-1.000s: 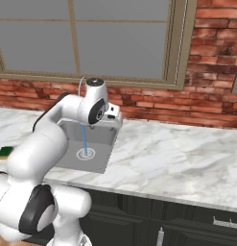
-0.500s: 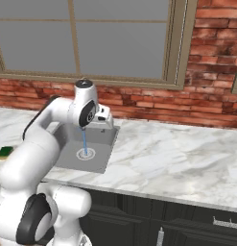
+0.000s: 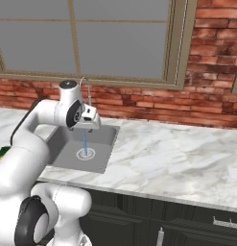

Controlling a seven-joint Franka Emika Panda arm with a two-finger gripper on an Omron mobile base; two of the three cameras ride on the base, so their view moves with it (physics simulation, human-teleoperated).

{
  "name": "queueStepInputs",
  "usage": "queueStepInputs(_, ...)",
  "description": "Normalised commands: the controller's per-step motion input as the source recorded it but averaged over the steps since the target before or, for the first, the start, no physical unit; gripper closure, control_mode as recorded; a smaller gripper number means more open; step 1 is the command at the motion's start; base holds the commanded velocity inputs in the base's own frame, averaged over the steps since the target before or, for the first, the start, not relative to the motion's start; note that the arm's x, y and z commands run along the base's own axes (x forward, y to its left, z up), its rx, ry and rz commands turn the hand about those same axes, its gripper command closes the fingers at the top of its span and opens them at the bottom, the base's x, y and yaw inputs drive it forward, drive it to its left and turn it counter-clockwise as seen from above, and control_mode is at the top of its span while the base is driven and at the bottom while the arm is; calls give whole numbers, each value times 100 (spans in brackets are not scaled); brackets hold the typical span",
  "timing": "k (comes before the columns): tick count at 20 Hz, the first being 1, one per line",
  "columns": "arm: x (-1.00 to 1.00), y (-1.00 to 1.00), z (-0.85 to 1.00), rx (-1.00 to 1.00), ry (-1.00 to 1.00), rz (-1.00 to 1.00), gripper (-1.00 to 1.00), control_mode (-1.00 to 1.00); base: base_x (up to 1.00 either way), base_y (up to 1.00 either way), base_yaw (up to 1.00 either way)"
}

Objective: Soak the sponge with water for a few seconds and then drop it inside the sink.

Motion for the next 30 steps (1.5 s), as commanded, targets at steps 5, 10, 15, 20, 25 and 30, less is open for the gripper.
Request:
queueStepInputs(5, -21, 49, 0, 0, 0, 0, -100, -100, 0, 0, 0)
queueStepInputs(10, -30, 41, 0, 0, 0, 0, -100, -100, 0, 0, 0)
queueStepInputs(15, -33, 39, 0, 0, 0, 0, -100, -100, 0, 0, 0)
queueStepInputs(20, -25, 43, 0, 0, 0, 0, -100, -100, 0, 0, 0)
queueStepInputs(25, -20, 51, 0, 0, 0, 0, -100, -100, 0, 0, 0)
queueStepInputs(30, -19, 61, 0, 1, 3, 0, -100, -100, 0, 0, 0)
